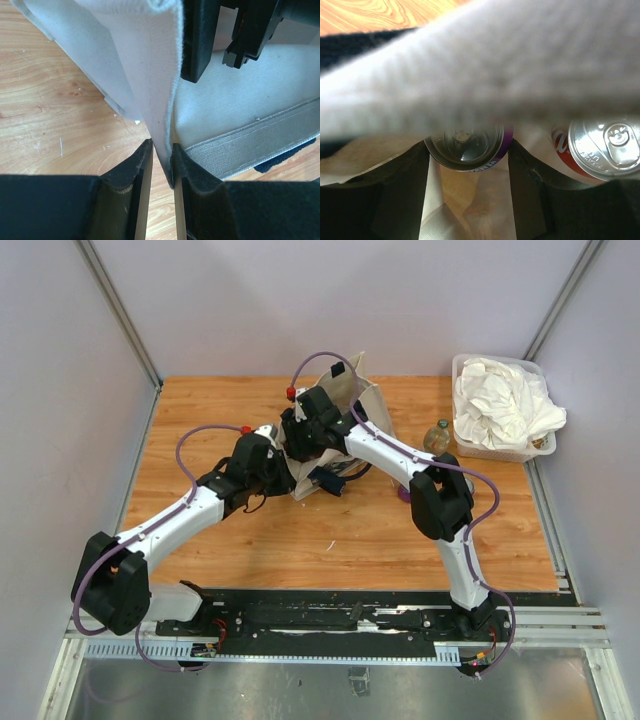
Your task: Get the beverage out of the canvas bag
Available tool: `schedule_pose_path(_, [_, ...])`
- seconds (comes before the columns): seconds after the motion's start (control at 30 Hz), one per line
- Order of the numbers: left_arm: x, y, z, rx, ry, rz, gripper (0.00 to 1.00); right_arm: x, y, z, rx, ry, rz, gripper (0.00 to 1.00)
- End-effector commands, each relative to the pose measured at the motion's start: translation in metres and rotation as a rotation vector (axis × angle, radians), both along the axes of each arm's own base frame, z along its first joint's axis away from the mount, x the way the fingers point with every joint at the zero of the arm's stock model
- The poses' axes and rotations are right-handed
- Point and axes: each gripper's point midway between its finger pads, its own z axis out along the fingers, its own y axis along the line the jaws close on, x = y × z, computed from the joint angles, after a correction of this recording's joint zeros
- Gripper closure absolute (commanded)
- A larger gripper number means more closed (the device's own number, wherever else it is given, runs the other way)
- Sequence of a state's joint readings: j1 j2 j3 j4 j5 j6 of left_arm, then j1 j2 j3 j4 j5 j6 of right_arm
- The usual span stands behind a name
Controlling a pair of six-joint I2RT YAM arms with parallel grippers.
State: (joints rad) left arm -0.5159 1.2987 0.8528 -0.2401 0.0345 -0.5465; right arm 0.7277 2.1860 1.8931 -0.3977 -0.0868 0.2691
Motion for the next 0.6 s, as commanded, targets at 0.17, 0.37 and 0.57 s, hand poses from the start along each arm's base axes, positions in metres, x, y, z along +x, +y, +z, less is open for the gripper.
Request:
schedule_pose_path(0.17, [-0.022,0.008,-0.03,0.057,0.095,-0.031,0.74,-0.023,-0.041,-0.058,-0.21,0.105,-0.014,0.99])
schedule_pose_path(0.37, [-0.023,0.01,-0.035,0.071,0.098,-0.033,0.74,-0.019,-0.037,-0.045,-0.194,0.071,0.001,0.49])
schedule_pose_path(0.57, [-0.022,0.02,-0.032,0.115,0.073,-0.015,0.74,-0.014,-0.031,-0.036,-0.178,0.049,0.009,0.24])
